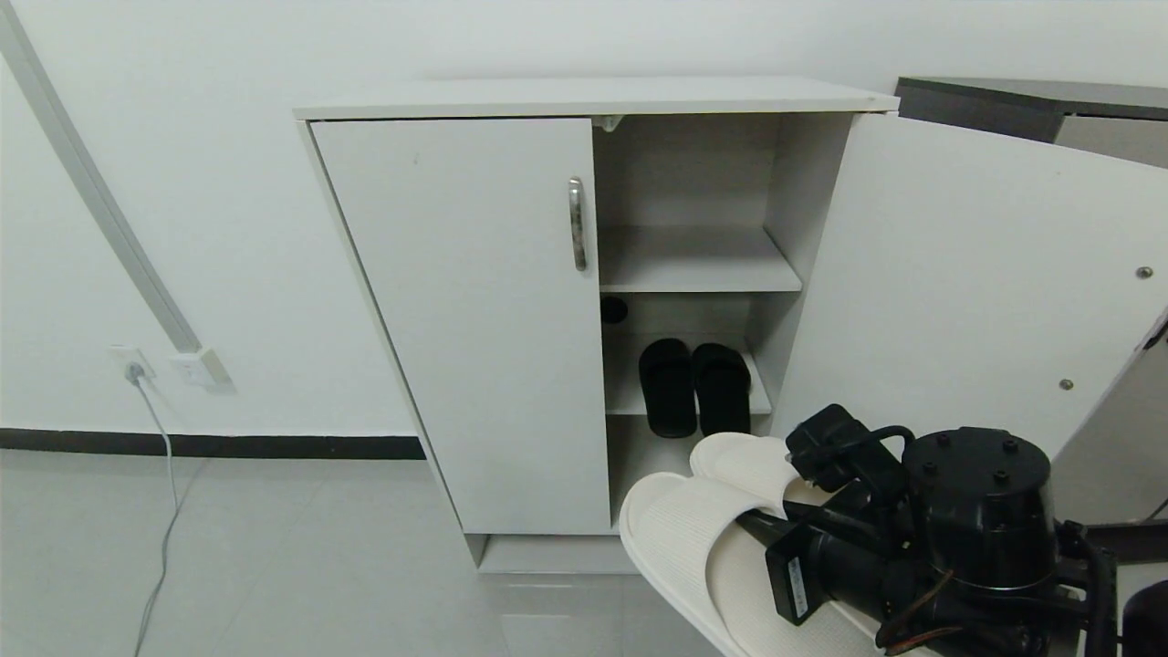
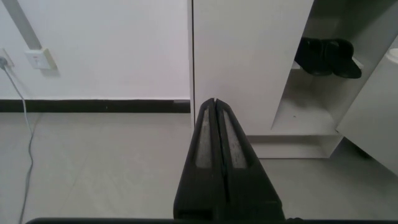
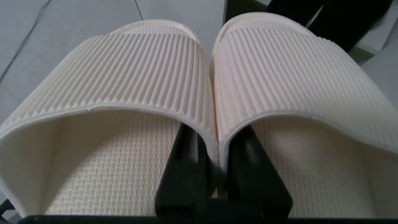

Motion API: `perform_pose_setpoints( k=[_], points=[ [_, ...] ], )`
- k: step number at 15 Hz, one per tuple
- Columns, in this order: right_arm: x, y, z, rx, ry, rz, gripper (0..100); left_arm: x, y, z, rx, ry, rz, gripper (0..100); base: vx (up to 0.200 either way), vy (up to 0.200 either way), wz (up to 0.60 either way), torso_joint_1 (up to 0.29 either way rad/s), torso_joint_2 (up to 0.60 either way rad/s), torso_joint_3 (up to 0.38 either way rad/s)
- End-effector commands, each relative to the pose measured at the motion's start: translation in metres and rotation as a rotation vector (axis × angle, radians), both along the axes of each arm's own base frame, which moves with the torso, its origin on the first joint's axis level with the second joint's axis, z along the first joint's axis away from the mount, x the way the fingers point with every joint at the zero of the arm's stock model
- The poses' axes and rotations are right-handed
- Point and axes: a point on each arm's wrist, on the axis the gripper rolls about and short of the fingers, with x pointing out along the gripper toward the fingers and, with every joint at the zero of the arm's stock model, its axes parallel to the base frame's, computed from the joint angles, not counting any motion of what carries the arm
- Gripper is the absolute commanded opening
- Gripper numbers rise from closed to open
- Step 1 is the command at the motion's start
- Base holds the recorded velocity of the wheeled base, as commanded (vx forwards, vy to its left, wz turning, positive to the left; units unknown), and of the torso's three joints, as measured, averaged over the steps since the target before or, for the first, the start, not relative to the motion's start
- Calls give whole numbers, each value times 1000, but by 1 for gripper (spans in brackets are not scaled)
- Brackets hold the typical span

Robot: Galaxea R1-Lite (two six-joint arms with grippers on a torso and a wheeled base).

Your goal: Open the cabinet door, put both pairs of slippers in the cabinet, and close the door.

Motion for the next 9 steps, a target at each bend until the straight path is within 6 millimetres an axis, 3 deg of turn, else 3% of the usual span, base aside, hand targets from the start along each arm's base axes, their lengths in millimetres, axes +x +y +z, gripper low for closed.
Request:
perform_pose_setpoints(
  k=[1,9],
  points=[
    [0,0,0,3,-2,0,0,0,0,0,0,1,0,0,0,0,0,0,0,0],
    [-1,0,-2,-2,-2,3,0,0,0,0,0,1,0,0,0,0,0,0,0,0]
  ],
)
